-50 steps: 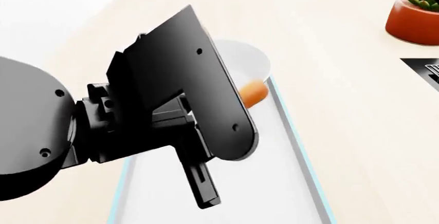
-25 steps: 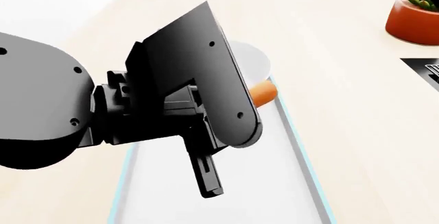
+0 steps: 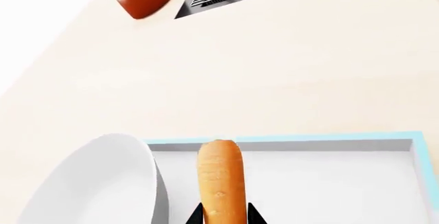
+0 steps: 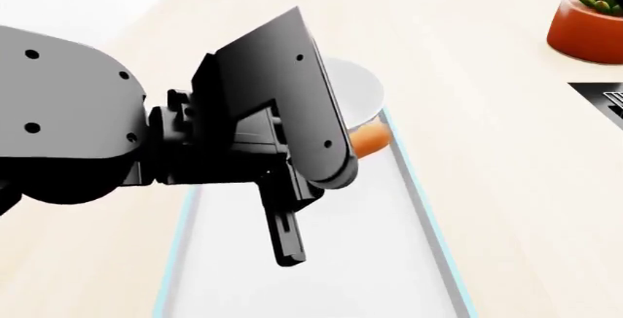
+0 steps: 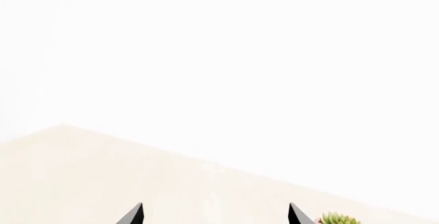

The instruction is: Place the two vegetables and bowl onto the tray for setting up a vegetable dip station.

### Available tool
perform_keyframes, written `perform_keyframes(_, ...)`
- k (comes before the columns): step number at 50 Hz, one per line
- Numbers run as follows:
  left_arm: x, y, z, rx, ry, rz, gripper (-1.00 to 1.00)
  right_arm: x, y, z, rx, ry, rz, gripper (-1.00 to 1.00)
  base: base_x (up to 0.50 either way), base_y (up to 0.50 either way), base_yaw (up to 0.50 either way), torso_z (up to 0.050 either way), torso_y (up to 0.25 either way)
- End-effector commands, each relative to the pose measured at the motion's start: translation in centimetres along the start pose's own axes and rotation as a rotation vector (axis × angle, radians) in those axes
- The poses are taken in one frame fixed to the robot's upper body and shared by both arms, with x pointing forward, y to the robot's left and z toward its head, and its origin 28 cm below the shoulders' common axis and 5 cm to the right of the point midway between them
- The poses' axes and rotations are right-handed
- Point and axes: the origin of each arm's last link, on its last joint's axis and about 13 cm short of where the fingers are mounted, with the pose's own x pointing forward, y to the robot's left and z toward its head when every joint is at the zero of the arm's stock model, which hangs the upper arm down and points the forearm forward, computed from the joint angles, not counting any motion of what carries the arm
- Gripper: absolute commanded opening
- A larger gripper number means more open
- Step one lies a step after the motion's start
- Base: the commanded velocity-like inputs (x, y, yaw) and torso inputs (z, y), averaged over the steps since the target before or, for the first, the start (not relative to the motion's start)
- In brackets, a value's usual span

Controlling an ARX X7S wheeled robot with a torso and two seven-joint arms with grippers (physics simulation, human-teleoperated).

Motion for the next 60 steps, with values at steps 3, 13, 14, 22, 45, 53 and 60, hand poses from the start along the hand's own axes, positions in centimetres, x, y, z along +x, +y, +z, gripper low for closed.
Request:
perform_keyframes(3,0.5,1.3,-1.1,0.008,0.049,0.015,-1.00,-0.1,0.0,0.1,-0.001,-0.004,-0.001,1.00,0.00,0.00,0.00,0.000,0.000)
perform_keyframes(13,0.4,0.7,-0.9,0.010,0.052,-0.045,-1.00,-0.1,0.0,0.1,-0.002,-0.006,-0.004,1.00,0.00,0.00,0.00,0.000,0.000)
perform_keyframes(14,0.4,0.7,-1.0,0.009,0.053,-0.047,-1.00,-0.1,0.0,0.1,-0.002,-0.006,-0.004,1.00,0.00,0.00,0.00,0.000,0.000)
perform_keyframes(22,0.5,0.6,-1.1,0.009,0.055,-0.062,-1.00,-0.1,0.0,0.2,-0.004,-0.008,-0.003,1.00,0.00,0.00,0.00,0.000,0.000)
perform_keyframes(45,1.3,1.1,-2.5,0.014,0.102,-0.024,-1.00,-0.1,-0.1,0.3,-0.004,-0.011,-0.004,1.00,0.00,0.00,0.00,0.000,0.000)
perform_keyframes(53,1.6,0.6,-3.2,0.008,0.125,-0.040,-1.00,-0.1,0.0,0.2,-0.005,-0.012,-0.003,1.00,0.00,0.00,0.00,0.000,0.000)
perform_keyframes(60,1.7,0.6,-3.0,0.005,0.120,-0.045,-1.00,-0.1,0.0,0.3,-0.007,-0.013,-0.002,1.00,0.00,0.00,0.00,0.000,0.000)
